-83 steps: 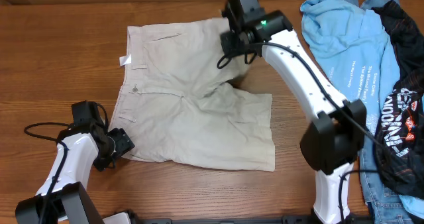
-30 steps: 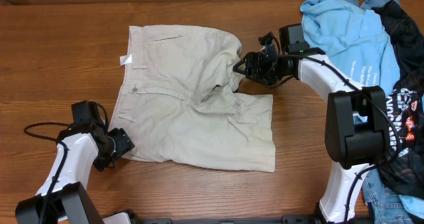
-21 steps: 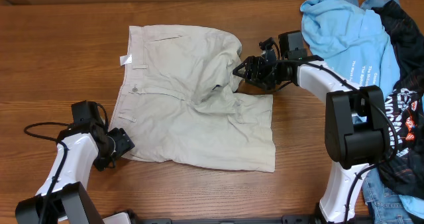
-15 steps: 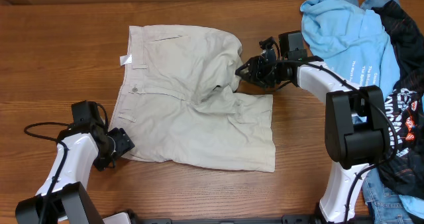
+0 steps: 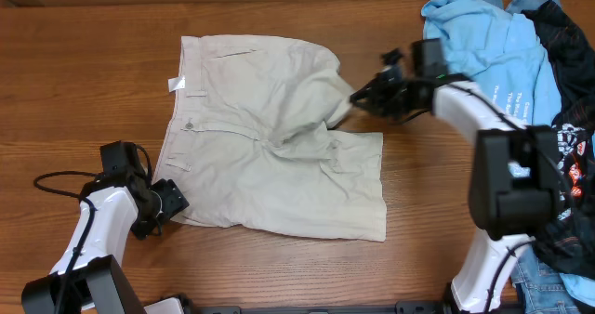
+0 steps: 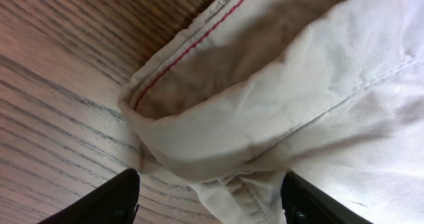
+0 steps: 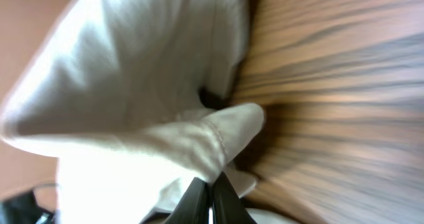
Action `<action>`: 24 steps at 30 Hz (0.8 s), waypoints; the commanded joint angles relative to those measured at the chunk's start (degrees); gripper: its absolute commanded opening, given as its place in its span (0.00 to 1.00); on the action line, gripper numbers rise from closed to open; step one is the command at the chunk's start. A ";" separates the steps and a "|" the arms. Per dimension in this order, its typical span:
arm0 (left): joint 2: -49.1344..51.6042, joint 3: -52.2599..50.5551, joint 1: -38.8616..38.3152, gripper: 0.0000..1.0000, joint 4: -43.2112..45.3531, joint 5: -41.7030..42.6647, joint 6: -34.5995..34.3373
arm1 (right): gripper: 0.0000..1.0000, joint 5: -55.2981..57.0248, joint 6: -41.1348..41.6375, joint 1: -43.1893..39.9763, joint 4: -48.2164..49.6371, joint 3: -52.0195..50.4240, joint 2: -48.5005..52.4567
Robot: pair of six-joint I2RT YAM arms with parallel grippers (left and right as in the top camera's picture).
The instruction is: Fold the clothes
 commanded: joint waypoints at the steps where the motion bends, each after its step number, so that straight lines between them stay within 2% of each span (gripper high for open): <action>1: -0.11 -0.46 -0.15 0.72 0.22 -0.76 1.22 | 0.04 14.60 -5.38 -3.80 -5.68 8.85 -10.29; 4: -0.11 -0.46 -0.15 0.72 0.22 -0.76 1.22 | 0.06 30.91 -7.50 -4.07 -13.68 13.40 -13.33; 7: -0.11 -0.46 -0.15 0.72 0.39 -0.76 1.22 | 0.16 41.46 -9.62 -3.41 -19.26 13.90 -13.66; 8: -0.11 -0.46 -0.15 0.72 0.39 -0.76 1.22 | 0.17 44.76 -9.57 -3.26 -20.81 13.42 -13.09; 10: -0.11 -0.46 -0.15 0.72 0.28 -0.76 1.22 | 0.31 48.28 -9.14 -3.28 -23.78 12.33 -11.91; 16: -0.11 -0.46 -0.15 0.72 0.17 -0.74 1.22 | 0.34 46.49 -9.22 -3.28 -26.32 9.09 -10.78; 19: -0.11 -0.46 -0.15 0.72 0.15 -0.76 1.22 | 0.46 46.49 -9.22 -3.28 -26.21 8.98 -10.78; 21: -0.11 -0.46 -0.15 0.72 0.13 -0.76 1.22 | 0.47 45.79 -9.18 -3.30 -25.46 8.98 -10.71; 24: -0.11 -0.46 -0.15 0.72 0.13 -0.76 1.22 | 0.49 39.10 -9.81 -3.32 -23.02 8.98 -10.10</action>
